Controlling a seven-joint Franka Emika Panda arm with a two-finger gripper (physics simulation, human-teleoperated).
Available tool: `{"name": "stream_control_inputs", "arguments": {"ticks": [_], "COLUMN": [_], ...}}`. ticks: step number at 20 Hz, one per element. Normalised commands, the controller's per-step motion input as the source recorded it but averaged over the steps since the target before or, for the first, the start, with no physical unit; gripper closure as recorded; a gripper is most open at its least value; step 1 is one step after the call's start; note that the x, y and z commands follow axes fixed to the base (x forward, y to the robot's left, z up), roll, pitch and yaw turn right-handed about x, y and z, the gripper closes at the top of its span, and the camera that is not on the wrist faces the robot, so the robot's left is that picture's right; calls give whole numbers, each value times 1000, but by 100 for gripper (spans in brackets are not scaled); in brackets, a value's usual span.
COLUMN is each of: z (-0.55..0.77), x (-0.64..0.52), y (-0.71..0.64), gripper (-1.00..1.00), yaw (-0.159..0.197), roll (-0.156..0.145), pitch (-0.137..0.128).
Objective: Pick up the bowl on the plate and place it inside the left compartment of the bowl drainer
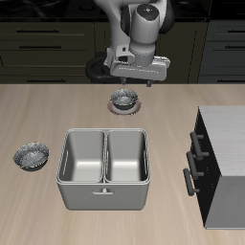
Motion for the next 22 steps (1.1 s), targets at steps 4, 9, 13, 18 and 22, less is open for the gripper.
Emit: {"name": "stream_control_inputs", "arguments": {"ticks": [4, 9, 13, 18, 22], "z": [-384, -464, -261, -465, -403], "x": [25, -74, -31, -113, -84], "y": [-41, 28, -10, -79, -64], "gripper": [-100, -100, -100, -100, 100], "yaw": [-60, -36, -36, -65, -89], "roll": [12, -3, 10, -4, 32], "pitch": [88, 58, 45, 76, 82]}}
